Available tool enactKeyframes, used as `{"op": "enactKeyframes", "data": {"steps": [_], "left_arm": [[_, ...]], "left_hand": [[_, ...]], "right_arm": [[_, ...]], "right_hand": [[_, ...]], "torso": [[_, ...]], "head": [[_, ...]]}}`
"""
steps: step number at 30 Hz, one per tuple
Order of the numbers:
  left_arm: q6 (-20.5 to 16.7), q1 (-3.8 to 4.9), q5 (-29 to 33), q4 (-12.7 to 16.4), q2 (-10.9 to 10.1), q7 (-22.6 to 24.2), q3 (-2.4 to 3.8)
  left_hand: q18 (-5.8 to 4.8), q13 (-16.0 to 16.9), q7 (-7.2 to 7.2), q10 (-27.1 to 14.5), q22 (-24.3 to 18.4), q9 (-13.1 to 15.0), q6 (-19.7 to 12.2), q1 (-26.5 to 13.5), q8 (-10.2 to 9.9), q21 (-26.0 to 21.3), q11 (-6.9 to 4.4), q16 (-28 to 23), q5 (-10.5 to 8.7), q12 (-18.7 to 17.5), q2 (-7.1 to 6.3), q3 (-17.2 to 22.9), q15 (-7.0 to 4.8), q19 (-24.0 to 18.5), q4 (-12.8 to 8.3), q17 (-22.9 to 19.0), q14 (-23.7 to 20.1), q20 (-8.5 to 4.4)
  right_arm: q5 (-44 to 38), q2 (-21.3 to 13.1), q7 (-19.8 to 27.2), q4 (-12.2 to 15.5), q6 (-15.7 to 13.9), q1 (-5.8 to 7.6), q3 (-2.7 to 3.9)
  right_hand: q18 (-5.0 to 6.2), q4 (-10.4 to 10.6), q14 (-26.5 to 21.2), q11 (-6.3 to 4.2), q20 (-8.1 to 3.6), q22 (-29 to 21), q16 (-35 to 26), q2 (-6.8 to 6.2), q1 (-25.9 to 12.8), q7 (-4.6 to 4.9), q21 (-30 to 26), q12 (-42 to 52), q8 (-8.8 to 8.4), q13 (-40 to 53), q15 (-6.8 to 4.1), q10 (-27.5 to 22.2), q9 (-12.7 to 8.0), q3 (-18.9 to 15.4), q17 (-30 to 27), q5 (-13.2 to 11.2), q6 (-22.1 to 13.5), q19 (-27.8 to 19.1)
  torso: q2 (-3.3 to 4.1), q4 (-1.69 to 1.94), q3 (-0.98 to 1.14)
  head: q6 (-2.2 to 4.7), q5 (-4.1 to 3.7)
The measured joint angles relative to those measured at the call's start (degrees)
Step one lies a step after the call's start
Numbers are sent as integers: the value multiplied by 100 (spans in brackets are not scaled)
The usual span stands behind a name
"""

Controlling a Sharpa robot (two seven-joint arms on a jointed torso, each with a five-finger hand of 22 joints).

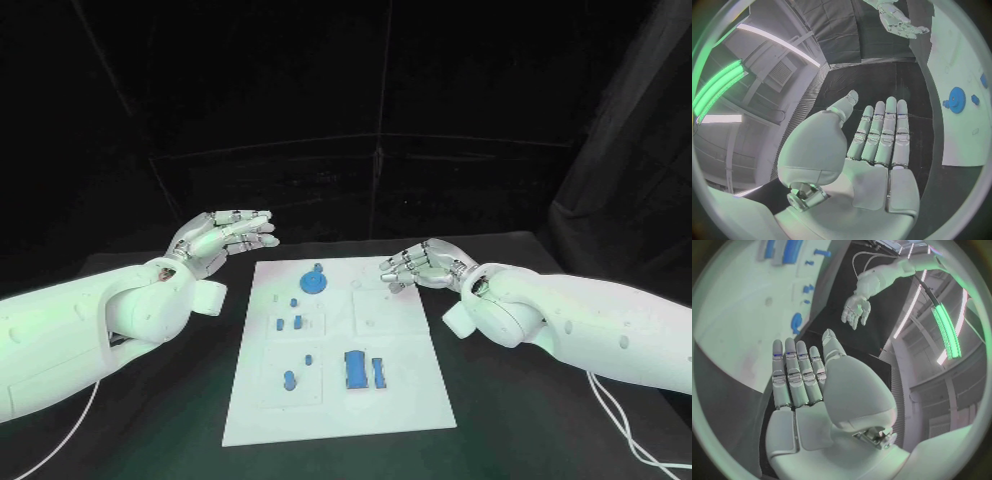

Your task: Assemble the parts on the task board

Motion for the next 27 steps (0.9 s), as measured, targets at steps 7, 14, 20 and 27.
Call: {"op": "enactKeyframes", "data": {"steps": [7, 14, 20, 27], "left_arm": [[-177, -110, 80, -696, 481, 175, 4], [-312, -156, 153, -913, 622, 232, 5], [-443, -299, 132, -669, 568, 217, 124], [-1038, -633, 48, -26, 434, 222, 430]], "left_hand": [[0, -13, -50, -19, -586, -4, 51, 128, -220, -473, 102, -913, 0, -656, 128, -270, 124, -199, 18, -591, 41, 186], [0, -127, -137, -516, -888, -129, -463, -542, -375, -647, 33, -1205, -99, -906, 233, -474, 62, -593, 165, -814, -383, 44], [-130, -279, -318, -1607, -1240, -290, -1542, -1966, -666, -832, -175, -1452, -212, -1116, 288, -711, -113, -1486, 395, -1014, -1437, -269], [-305, -341, -625, -2583, -1551, -356, -2509, -3239, -771, -899, -368, -1671, -243, -1303, 310, -941, -435, -2287, 470, -1230, -2381, -549]], "right_arm": [[1205, 670, 886, -1282, 58, 25, 135], [1502, 880, 1126, -1539, 111, 23, 158], [1548, 784, 1124, -1258, -28, -28, 139], [1830, 617, 1259, -462, -626, -107, 109]], "right_hand": [[0, -370, 244, 50, 107, -847, -509, 186, -296, -6, -955, -307, 0, -1004, 62, 193, -519, 25, -933, -14, 35, 382], [1, -441, -91, -70, -119, -1129, -614, 65, -1181, -56, -1098, -458, -127, -1292, -86, -341, -812, 119, -1267, -84, -449, 276], [-178, -363, -1364, -244, -390, -1399, -775, -170, -2746, -245, -1291, -611, -267, -1451, -314, -1567, -1030, 280, -1485, -337, -1517, -773], [-282, -335, -2539, -551, -635, -1649, -841, -270, -4195, -486, -1524, -656, -333, -1515, -592, -2694, -1119, 645, -1573, -592, -2500, -1740]], "torso": [[-164, -20, 1], [-229, -19, 21], [-276, -10, 52], [-400, 14, 125]], "head": [[291, 60], [354, 114], [308, 254], [238, 476]]}}
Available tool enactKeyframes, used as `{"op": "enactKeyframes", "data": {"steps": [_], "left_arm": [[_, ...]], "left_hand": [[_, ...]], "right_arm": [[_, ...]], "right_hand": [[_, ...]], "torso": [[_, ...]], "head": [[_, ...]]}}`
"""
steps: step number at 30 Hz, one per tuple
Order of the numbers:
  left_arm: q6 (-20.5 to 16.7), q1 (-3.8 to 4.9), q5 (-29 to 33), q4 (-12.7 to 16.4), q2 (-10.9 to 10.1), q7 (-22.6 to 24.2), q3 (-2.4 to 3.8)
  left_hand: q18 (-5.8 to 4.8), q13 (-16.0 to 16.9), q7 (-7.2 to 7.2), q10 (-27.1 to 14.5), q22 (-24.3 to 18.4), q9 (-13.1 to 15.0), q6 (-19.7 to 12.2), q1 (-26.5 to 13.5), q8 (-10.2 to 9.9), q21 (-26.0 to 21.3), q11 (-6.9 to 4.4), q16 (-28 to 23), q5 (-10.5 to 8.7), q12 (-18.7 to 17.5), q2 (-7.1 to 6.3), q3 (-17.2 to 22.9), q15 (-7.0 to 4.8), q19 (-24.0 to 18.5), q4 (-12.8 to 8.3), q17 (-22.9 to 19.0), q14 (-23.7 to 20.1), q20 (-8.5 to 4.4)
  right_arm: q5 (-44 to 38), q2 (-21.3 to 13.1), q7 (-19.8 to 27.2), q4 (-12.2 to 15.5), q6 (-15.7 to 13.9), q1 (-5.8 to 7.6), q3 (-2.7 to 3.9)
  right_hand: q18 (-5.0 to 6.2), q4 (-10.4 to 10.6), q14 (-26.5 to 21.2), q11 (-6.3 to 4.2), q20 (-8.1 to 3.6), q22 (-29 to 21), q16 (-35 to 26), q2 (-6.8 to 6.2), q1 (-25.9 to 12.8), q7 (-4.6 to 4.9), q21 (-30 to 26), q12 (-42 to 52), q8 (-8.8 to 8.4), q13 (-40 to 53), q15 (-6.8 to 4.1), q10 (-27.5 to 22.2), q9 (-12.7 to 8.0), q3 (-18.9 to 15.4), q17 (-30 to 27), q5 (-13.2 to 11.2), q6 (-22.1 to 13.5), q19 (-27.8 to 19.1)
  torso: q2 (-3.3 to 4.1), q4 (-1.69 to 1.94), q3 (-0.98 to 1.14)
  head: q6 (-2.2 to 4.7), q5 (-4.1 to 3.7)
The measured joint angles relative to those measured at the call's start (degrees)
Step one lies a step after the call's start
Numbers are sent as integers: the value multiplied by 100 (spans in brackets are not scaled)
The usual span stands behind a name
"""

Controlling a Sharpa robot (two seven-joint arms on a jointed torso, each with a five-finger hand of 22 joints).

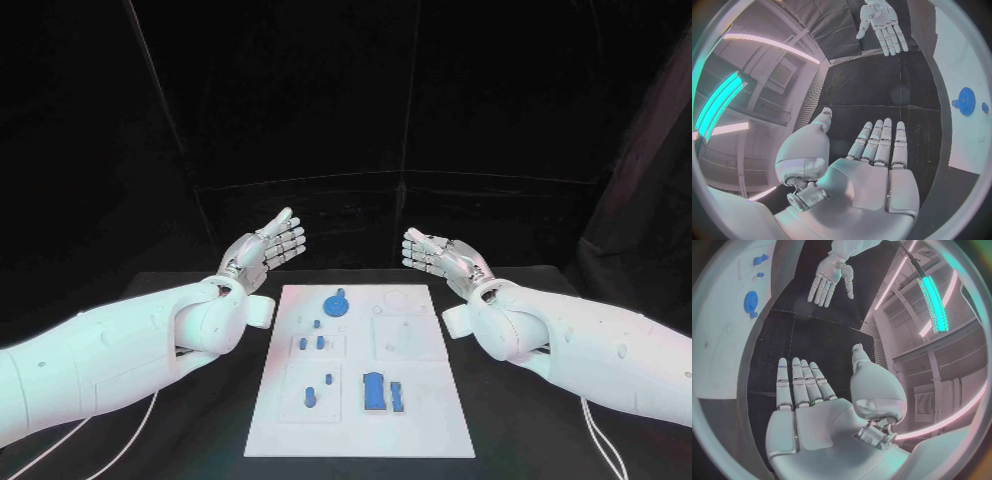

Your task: Assemble the parts on the task board

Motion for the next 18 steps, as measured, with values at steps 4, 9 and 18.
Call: {"op": "enactKeyframes", "data": {"steps": [4, 9, 18], "left_arm": [[-641, -288, -96, 537, -101, 8, 224], [-1325, -518, -204, 983, -187, 18, 407], [-2336, -727, -382, 1400, -270, 40, 571]], "left_hand": [[-89, -8, -153, -428, -138, -12, -422, -555, -27, -1, -225, -102, 0, -229, 6, -96, -142, -350, 16, -221, -411, -121], [-287, -15, -245, -843, -271, -16, -829, -1097, -27, -1, -391, -363, 0, -394, 8, -324, -221, -691, 23, -364, -814, -239], [-541, -21, -312, -1487, -667, -23, -1467, -1935, -49, -24, -507, -579, -23, -482, 10, -580, -284, -1205, 31, -462, -1432, -670]], "right_arm": [[316, -128, 166, 600, -615, -70, -31], [633, -224, 339, 1022, -1217, -118, -48], [1043, -288, 580, 1306, -1969, -148, -59]], "right_hand": [[-75, 14, -497, -148, -109, -105, 0, -21, -613, -209, -208, -23, 0, -10, -57, -476, -16, 80, -15, -38, -417, -404], [-188, 17, -988, -240, -289, -276, -9, -33, -1223, -340, -339, -23, 0, -17, -92, -950, -25, 137, -25, -65, -833, -800], [-534, 17, -1751, -307, -627, -624, -22, -41, -2165, -432, -416, -23, -22, -19, -117, -1680, -32, 168, -32, -87, -1475, -1432]], "torso": [[-32, 5, 18], [-43, 8, 25], [-48, 9, 28]], "head": [[-7, 29], [-10, 35], [-8, 35]]}}
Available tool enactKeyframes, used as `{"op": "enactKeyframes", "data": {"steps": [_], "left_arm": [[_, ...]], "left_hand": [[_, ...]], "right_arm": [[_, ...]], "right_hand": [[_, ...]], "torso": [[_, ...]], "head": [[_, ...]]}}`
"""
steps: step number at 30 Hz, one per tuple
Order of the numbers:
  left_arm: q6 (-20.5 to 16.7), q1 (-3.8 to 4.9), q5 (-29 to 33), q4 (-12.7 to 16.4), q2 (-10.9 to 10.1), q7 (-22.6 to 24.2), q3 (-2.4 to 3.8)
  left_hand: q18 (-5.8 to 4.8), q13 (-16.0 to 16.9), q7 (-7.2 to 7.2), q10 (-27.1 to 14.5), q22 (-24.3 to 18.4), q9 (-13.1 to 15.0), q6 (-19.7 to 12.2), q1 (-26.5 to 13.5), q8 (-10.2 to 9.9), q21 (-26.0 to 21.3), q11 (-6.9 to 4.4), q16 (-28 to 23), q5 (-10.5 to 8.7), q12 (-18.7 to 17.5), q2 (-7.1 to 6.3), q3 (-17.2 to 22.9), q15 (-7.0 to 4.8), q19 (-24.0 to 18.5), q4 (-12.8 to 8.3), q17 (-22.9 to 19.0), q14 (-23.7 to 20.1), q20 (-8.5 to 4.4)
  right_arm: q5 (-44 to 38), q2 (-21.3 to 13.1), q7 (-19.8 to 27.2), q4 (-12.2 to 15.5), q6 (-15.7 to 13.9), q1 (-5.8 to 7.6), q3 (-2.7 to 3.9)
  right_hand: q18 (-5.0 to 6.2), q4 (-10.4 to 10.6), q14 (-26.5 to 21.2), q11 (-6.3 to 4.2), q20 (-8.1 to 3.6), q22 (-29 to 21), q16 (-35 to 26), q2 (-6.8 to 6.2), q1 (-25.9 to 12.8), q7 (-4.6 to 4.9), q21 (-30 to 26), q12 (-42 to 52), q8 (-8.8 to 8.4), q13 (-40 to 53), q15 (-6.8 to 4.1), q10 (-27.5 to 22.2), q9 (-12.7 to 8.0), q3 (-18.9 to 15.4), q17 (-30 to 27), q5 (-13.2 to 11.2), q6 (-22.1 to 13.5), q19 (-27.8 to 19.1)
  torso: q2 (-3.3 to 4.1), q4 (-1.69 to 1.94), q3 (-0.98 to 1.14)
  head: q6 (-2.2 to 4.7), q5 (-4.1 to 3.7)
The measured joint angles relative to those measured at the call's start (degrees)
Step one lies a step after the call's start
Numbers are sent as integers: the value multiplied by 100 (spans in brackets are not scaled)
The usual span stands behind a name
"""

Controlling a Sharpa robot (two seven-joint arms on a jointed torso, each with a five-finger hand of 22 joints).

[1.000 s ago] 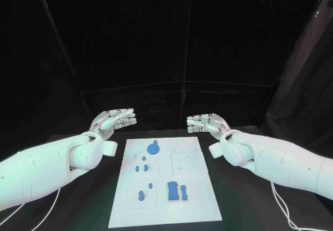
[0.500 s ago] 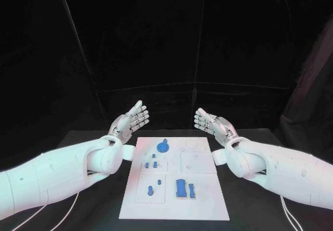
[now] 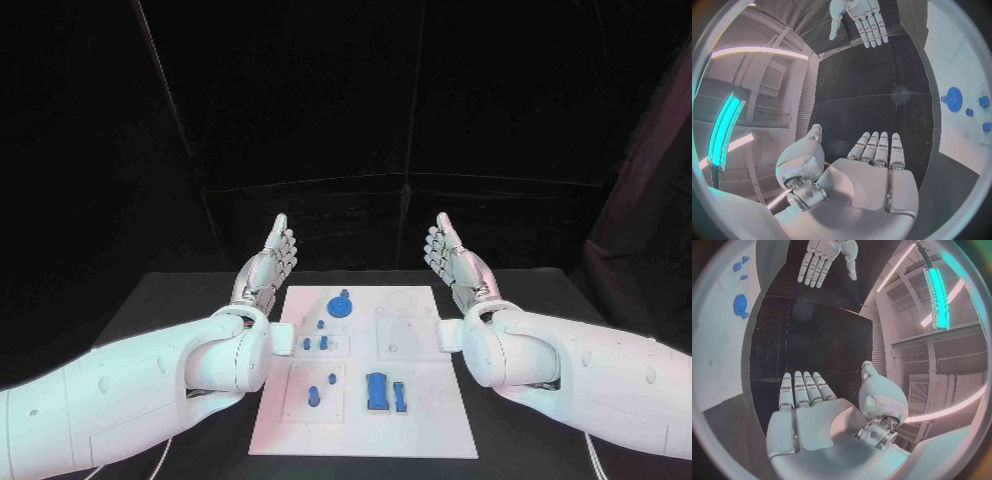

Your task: Assemble the parts on the task board

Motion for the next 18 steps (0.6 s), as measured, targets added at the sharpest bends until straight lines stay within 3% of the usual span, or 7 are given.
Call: {"op": "enactKeyframes", "data": {"steps": [8, 14, 16, 18], "left_arm": [[-261, -2, -58, 10, -3, 8, 4], [-337, -2, -76, 10, -4, 12, 4], [-350, -2, -79, 11, -4, 12, 4], [-362, -2, -82, 12, -4, 13, 4]], "left_hand": [[0, 0, -8, -391, -189, 0, -385, -509, 0, 0, -22, -26, 0, -25, 0, -32, -10, -311, 0, -18, -376, -124], [0, 1, -10, -601, -225, 1, -597, -788, 0, 0, -29, -26, 0, -25, 0, -63, -9, -479, -1, -20, -581, -126], [1, 1, -12, -647, -232, 1, -660, -877, 0, 0, -29, -27, 0, -25, 0, -63, -14, -535, -1, -19, -643, -150], [-53, 2, -15, -804, -238, 1, -782, -1030, 0, 0, -27, -26, 0, -25, -7, -63, -14, -649, -1, -19, -759, -146]], "right_arm": [[117, -2, 73, 3, -174, 0, 0], [156, -2, 96, 3, -227, 0, 0], [162, -2, 101, 3, -237, 0, 0], [169, -2, 105, 3, -246, 0, 0]], "right_hand": [[-33, 0, -465, -8, -76, -73, 0, -1, -572, -22, 0, -21, 0, 1, -3, -441, 0, 0, 0, 0, -390, -375], [-36, 0, -723, -2, -86, -85, 0, 3, -882, -32, -21, -21, 0, 1, 0, -694, 1, 0, 0, 0, -598, -587], [-122, 0, -797, -14, -98, -85, 0, -5, -986, -21, -22, -21, 0, 0, -8, -765, 1, 0, 1, 0, -658, -642], [-122, 0, -872, -13, -92, -89, 0, -9, -1062, -30, -22, -21, 0, -2, -7, -825, 1, 0, 1, 0, -718, -705]], "torso": [[-1, 1, 1], [-1, 1, 1], [-1, 1, 1], [-1, 1, 1]], "head": [[0, 0], [0, 0], [0, 0], [0, 0]]}}
